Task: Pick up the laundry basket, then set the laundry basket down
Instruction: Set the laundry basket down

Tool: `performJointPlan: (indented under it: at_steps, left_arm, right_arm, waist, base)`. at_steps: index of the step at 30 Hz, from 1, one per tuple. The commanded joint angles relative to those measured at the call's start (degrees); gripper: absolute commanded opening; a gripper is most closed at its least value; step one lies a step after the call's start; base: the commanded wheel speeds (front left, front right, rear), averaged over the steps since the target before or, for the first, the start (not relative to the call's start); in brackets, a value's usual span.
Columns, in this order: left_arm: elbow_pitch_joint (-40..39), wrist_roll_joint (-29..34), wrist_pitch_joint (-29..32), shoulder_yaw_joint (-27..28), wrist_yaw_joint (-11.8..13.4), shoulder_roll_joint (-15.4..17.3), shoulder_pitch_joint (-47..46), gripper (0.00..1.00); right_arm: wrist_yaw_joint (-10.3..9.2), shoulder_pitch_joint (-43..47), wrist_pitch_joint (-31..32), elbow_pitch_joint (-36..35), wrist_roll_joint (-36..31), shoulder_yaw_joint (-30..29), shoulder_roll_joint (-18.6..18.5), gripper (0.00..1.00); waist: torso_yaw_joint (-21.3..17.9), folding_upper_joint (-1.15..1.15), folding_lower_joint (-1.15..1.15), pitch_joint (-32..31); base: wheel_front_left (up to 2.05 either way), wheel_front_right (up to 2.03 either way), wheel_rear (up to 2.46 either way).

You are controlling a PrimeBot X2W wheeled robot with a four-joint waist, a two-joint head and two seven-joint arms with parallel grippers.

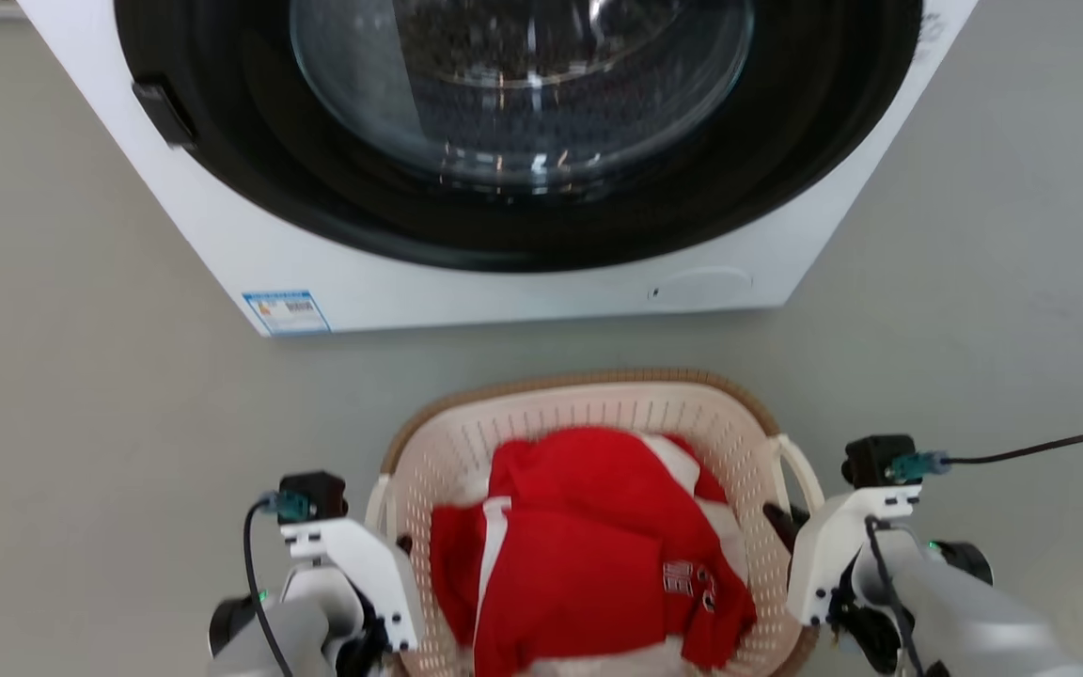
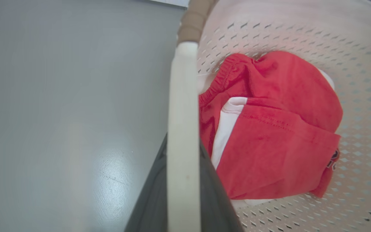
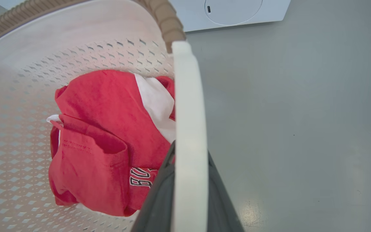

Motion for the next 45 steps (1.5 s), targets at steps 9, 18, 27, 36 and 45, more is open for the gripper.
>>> performJointPlan:
  at_steps: [9, 18, 27, 36, 45]
  left_arm:
    - [-0.2, 0.8, -6.1, 1.2, 0.1, 1.4, -6.3, 0.00]
    - [-0.3, 2.0, -10.4, 1.0, 0.9, 1.0, -10.6, 0.00]
    - [-4.6, 3.6, -11.0, 3.6, 3.1, 0.9, -12.7, 0.00]
    - [-9.2, 7.1, -11.1, 7.9, 4.7, 0.8, -12.3, 0.00]
    - [-12.4, 10.1, -11.1, 9.7, 5.1, 0.8, -11.3, 0.00]
  right_arm:
    - [0.42, -2.9, -5.7, -3.9, 2.8, 0.1, -3.7, 0.00]
    - [0.42, -5.1, -11.0, -4.9, 4.6, -0.7, -4.9, 0.00]
    - [0.42, -6.0, -13.2, -6.0, 5.0, -3.1, -5.9, 0.00]
    - [0.42, -7.2, -13.3, -8.2, -2.2, -12.0, -6.7, 0.00]
    - [0.42, -4.6, -13.3, -8.6, -8.5, -18.8, -6.4, 0.00]
  waist:
    - [1.1, 0.00, 0.00, 11.1]
    - [1.8, 0.00, 0.00, 19.9]
    - [2.5, 0.00, 0.00, 26.4]
    - [2.9, 0.00, 0.00, 31.4]
    - [4.2, 0.00, 0.00, 34.4]
  base:
    - [0.00, 0.00, 0.00]
    - [0.00, 0.00, 0.00]
    - [0.00, 0.00, 0.00]
    - [0.00, 0.00, 0.00]
    - [0.00, 0.00, 0.00]
